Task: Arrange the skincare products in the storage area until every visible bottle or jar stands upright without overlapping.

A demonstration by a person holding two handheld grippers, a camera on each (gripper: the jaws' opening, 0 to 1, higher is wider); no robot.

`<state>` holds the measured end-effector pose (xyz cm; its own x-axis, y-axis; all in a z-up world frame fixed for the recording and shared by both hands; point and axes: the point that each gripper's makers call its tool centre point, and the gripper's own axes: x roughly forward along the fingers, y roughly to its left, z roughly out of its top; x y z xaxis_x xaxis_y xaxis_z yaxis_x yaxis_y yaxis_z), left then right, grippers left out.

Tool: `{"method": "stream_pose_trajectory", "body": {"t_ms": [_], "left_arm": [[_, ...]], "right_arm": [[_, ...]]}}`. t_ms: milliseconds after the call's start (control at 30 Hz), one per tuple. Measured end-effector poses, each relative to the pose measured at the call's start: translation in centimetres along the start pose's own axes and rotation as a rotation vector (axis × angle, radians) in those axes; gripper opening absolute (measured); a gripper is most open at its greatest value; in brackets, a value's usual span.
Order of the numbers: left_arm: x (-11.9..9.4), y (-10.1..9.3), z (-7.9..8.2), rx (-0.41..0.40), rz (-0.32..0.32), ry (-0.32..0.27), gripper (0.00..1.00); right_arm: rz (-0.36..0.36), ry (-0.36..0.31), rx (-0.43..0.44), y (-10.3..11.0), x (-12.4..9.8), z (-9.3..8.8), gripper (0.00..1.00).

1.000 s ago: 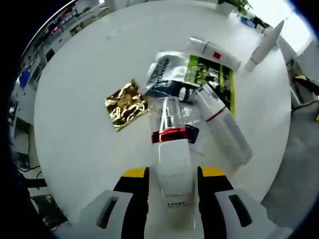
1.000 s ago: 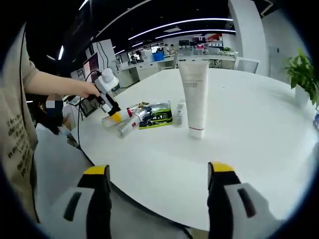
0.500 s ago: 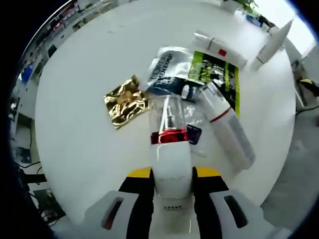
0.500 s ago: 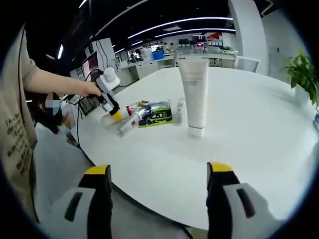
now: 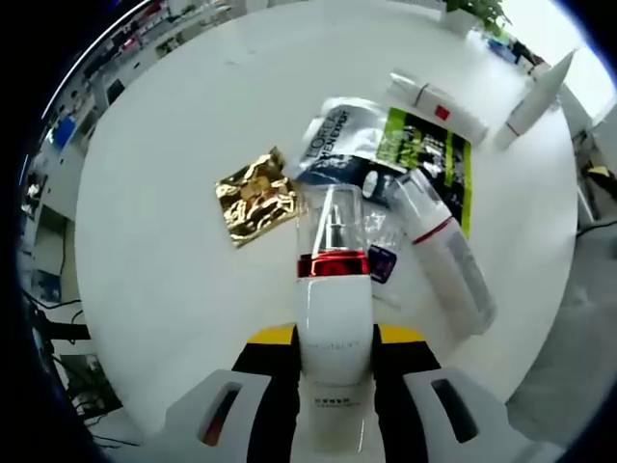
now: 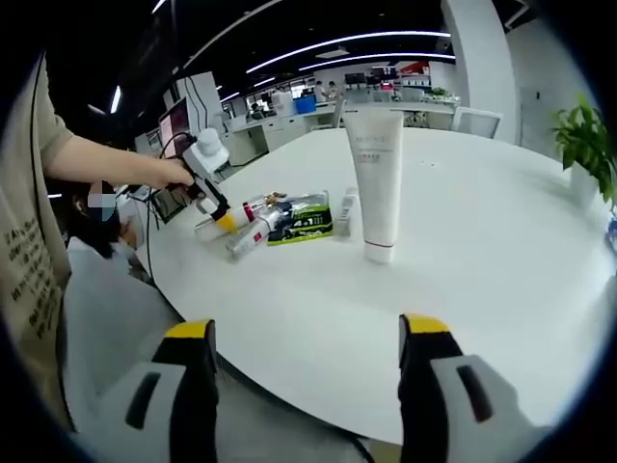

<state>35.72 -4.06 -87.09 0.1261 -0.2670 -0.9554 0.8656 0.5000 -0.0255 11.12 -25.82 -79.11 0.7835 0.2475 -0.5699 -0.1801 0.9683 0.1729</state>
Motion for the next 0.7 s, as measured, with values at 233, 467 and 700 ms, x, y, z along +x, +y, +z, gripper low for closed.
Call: {"method": "stream_pose_trajectory", "body": {"t_ms": [233,467,700], "left_arm": [[-1.0,-0.7,-0.2,-0.030,-0.020,-0.029,0.24],[-2.5,-1.6,0.2,-0.049,-0.039,-0.081,0.24],[-4.2,-3.4,0.6,-0.048,-0.060,-0.128,0.24]], "right_arm": [[0.006,0.006,-0.009,0.1,0.1,-0.1,0.77],[0.015,0.009,-0.018,0.4,0.1,-0.1,0.76],[0.027,0.005,-0.026,0.7,0.0,0.1,0.75]]}}
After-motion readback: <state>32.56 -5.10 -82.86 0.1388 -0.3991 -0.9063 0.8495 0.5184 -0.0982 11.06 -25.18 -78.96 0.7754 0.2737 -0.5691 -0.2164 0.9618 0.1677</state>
